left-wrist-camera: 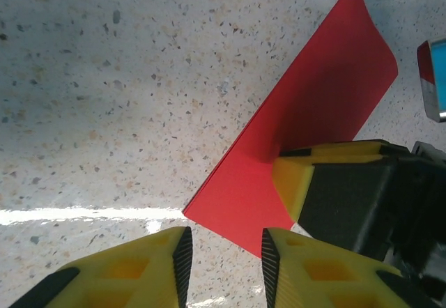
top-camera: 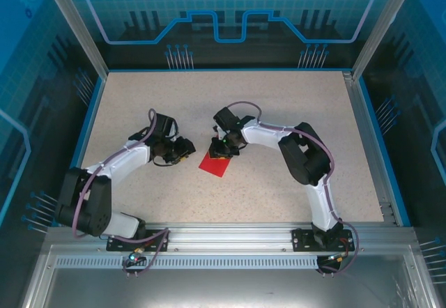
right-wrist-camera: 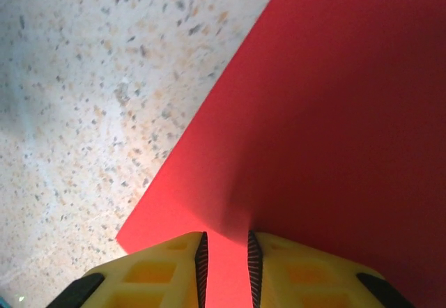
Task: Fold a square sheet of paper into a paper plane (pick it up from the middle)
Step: Move the paper to the center of the table.
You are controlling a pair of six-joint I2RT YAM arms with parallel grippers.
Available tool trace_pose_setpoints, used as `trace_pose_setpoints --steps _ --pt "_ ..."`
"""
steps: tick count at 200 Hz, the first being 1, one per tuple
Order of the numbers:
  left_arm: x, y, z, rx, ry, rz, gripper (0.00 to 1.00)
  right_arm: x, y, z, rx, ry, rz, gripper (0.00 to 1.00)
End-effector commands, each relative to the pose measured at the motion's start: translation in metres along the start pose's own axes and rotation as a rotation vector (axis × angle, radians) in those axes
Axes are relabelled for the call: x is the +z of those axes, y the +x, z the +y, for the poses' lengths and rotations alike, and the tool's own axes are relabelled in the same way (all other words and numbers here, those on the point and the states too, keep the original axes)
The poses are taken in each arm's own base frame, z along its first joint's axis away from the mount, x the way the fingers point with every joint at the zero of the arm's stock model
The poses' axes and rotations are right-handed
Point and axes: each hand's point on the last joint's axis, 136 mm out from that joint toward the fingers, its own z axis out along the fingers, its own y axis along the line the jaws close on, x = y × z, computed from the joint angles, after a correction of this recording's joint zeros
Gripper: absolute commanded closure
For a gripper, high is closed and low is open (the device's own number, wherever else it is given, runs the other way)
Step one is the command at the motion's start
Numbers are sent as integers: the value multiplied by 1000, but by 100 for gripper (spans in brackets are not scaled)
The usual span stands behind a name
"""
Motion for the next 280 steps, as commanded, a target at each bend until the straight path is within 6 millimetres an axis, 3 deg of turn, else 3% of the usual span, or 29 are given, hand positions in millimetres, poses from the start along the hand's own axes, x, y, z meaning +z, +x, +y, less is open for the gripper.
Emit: trace_pose_setpoints --steps 1,13,28,49,65,91,115,147,189,211,243,268,280 --pt "9 9 -4 -13 76 86 63 -29 -5 22 -29 -75 -65 73" --pt "12 8 -7 -10 92 106 62 -46 -11 19 -17 -81 -115 71" --pt "16 6 -13 1 110 130 60 -59 -14 -1 23 -20 -160 69" --pt "24 3 -20 12 131 162 59 -61 -8 -34 109 48 -163 69" --pt "31 1 -20 12 127 182 57 -54 -8 -41 169 -25 -149 69" --pt "39 1 -19 13 123 208 56 -46 -11 -33 183 -104 -133 69" --pt "39 1 -17 8 113 204 56 -38 -15 -7 133 -162 -107 69" --pt "33 -2 -2 -6 40 140 56 -20 -5 13 76 -84 -80 69" --pt "29 -6 -1 -14 23 113 56 8 20 0 59 -17 21 72" --pt "28 -5 -4 -6 35 119 56 2 34 -2 -7 -38 61 73" --pt "27 -4 -13 6 79 139 58 -9 58 -22 -112 -44 144 74" --pt "28 2 -21 26 125 176 62 -27 63 -40 -146 -34 156 74" --pt "29 5 -22 30 138 189 62 -37 58 -27 -143 -153 119 70"
